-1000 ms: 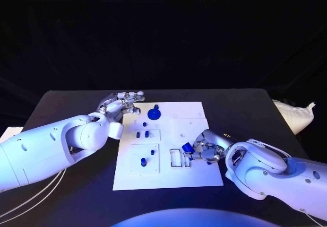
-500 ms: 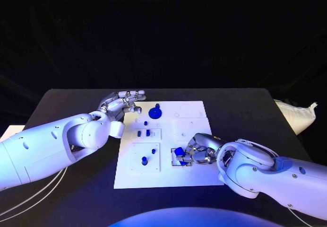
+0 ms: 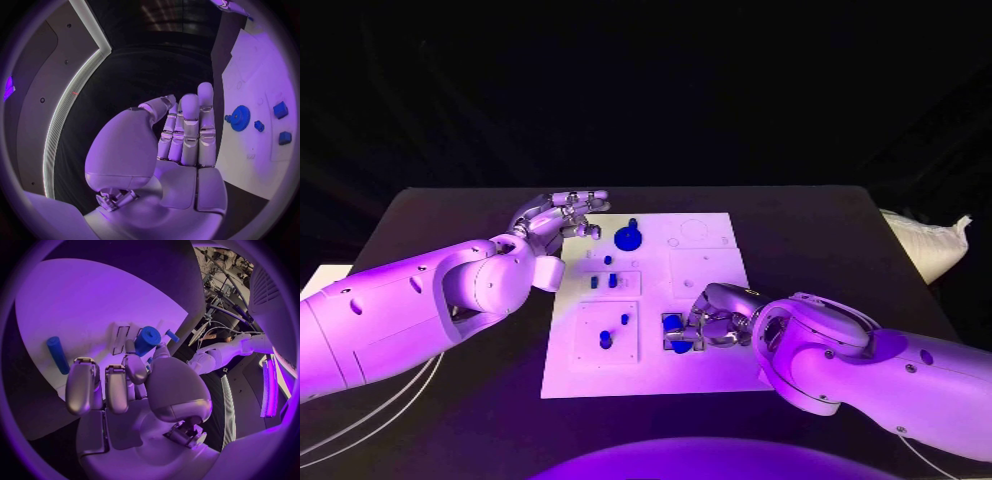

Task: Assemble the parts on the task board

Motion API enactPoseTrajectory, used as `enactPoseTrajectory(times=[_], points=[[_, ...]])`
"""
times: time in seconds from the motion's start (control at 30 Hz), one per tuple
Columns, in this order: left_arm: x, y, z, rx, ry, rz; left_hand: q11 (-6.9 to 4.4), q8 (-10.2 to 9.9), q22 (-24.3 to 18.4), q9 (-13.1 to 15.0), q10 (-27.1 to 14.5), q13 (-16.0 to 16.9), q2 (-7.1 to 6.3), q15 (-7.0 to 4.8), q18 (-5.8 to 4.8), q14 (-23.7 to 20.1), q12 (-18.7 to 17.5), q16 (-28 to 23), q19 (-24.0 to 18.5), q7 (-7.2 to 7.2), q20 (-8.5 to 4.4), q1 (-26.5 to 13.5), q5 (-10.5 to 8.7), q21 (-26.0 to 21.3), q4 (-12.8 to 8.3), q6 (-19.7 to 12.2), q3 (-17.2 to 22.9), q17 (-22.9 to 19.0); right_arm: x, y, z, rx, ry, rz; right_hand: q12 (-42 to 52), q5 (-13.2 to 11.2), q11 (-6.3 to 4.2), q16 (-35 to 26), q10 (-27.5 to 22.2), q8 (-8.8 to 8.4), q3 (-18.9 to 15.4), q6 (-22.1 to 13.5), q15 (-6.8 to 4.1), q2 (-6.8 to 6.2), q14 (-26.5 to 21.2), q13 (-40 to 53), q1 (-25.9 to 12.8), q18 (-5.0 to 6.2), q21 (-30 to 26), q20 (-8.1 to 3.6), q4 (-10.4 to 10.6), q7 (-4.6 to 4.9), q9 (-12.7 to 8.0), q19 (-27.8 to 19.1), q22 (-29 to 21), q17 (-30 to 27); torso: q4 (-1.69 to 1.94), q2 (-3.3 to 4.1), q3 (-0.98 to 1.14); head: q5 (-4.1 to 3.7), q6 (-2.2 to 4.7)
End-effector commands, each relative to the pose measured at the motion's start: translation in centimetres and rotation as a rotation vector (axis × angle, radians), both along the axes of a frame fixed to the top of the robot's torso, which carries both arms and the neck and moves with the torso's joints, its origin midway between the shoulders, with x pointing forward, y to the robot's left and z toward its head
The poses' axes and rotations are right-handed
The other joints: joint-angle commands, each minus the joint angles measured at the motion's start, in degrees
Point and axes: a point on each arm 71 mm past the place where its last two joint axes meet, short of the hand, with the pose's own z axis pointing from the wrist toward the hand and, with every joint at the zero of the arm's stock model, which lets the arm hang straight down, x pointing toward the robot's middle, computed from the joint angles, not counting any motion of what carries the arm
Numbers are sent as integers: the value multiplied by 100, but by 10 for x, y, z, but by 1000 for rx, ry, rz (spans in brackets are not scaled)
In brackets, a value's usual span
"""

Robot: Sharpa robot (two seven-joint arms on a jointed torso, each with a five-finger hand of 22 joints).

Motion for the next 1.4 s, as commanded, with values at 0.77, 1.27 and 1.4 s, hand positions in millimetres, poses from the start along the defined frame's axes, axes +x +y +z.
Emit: enactPoseTrajectory(times=[0.77,1.27,1.4], points=[[-1,-4,1,-12,-4,-23,13,29,-10,-9,-50,-9,28,-10,57,-36,32,-8,-19,0,25,-7,23,-22,-5,-38,-37,4,2,1,-1,-35,-31,26,6,-419,-25,81,44,35,384,36,-58,300,379,152,1452,-63,87,-28,-911,-46,240,44,155,181,-2,3,1,-8,-73],[-1,-1,1,-9,-4,-18,13,29,-10,-9,-50,-9,28,-10,57,-36,32,-8,-19,0,25,-7,23,-22,-5,-38,-37,4,-5,-22,13,12,-74,-44,-57,131,20,87,33,-58,155,-40,-22,195,377,149,1039,-62,85,-1,-627,5,253,36,154,196,-19,-13,-2,-14,-76],[-1,0,1,-7,-4,-15,13,29,-10,-9,-50,-9,28,-10,57,-36,32,-8,-19,0,25,-7,23,-22,-5,-38,-37,4,-6,-40,21,-19,-97,-59,-53,200,18,96,36,-66,147,-38,-24,197,380,158,1057,-61,86,-1,-623,2,256,36,155,215,-34,-18,-13,-59,-65]])
